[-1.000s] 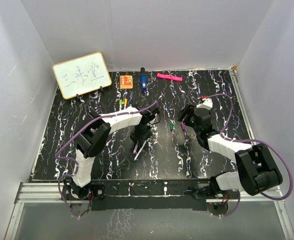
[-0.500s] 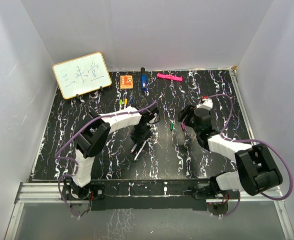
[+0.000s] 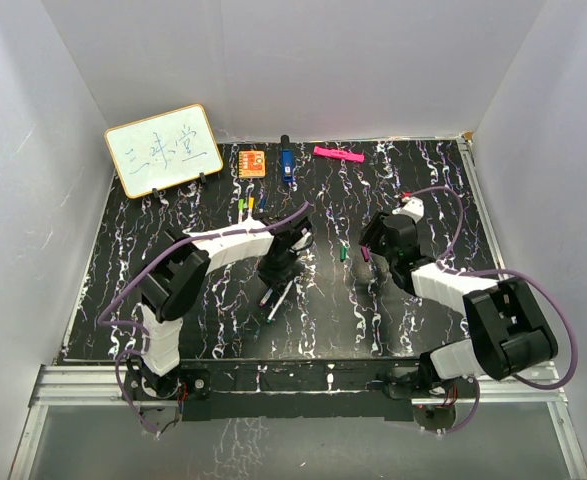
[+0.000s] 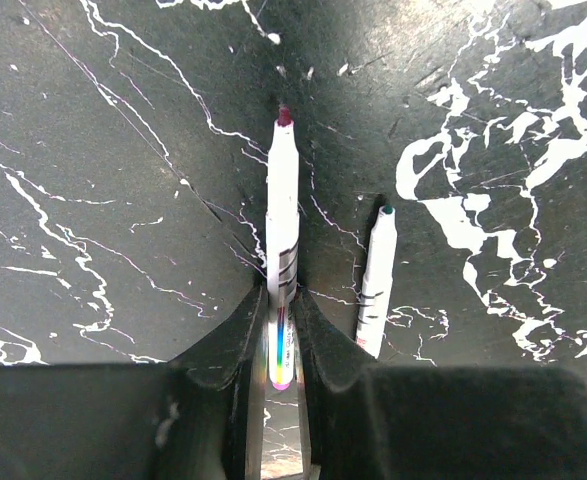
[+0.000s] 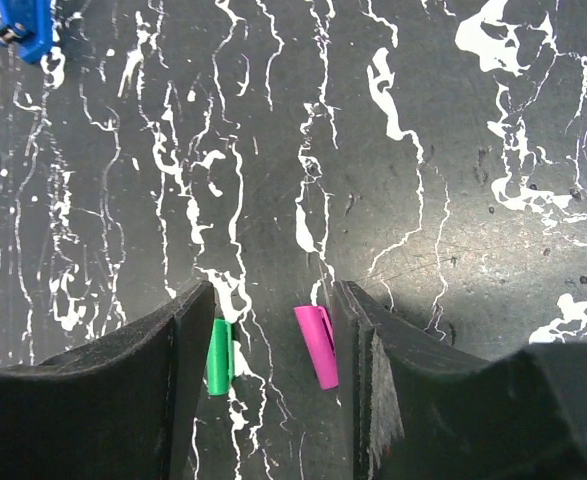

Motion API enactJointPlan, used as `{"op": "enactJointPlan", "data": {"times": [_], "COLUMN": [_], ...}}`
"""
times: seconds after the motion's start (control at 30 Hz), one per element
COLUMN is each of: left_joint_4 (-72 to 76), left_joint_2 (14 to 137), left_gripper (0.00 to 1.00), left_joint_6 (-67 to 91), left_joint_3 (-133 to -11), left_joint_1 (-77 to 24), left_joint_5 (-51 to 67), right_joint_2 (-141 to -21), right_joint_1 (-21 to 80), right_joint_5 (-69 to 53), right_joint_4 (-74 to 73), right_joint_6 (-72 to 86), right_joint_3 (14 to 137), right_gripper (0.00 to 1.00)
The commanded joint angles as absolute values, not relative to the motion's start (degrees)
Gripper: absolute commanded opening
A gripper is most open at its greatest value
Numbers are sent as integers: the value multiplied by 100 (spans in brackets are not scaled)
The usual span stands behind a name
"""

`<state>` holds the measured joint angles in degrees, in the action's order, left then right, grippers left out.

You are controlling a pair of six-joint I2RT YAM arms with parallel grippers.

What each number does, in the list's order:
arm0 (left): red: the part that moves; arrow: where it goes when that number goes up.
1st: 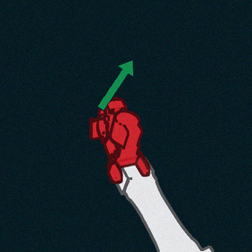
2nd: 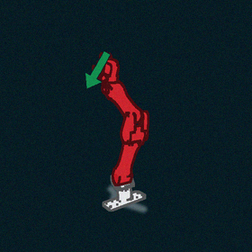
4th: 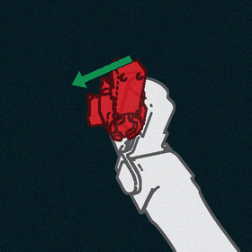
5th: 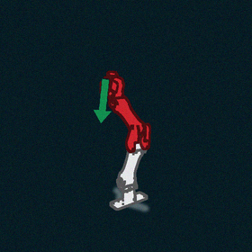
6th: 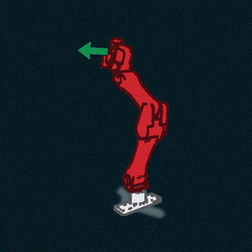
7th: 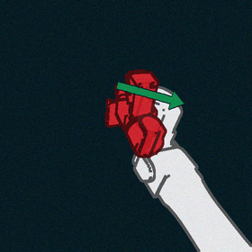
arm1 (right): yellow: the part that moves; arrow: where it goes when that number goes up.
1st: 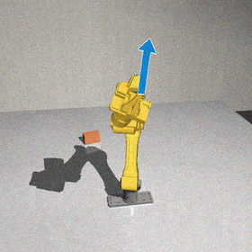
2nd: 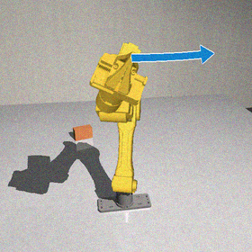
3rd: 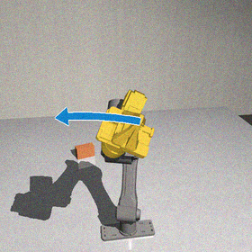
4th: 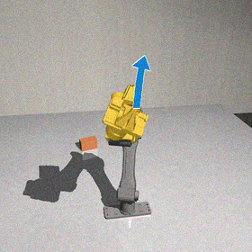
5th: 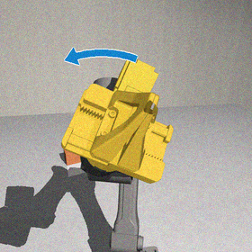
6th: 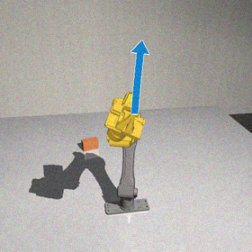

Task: Insert the pens into the pen caps

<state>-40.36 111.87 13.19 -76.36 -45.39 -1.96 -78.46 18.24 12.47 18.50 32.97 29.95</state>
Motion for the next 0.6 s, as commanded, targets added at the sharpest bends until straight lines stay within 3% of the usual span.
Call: {"op": "enactJointPlan", "data": {"times": [0.0,0.57], "left_joint_4": [-3843,-5119], "left_joint_2": [11215,10820], "left_gripper": [0,0], "left_joint_6": [1216,869], "left_joint_3": [-7469,-8787], "left_joint_1": [-4544,-4542], "left_joint_5": [36,510], "right_joint_2": [-8028,-8613], "right_joint_1": [1800,1807], "right_joint_5": [1492,1314], "right_joint_4": [1562,319], "right_joint_6": [3217,3191], "right_joint_3": [3431,3987], "right_gripper": [46,38]}}
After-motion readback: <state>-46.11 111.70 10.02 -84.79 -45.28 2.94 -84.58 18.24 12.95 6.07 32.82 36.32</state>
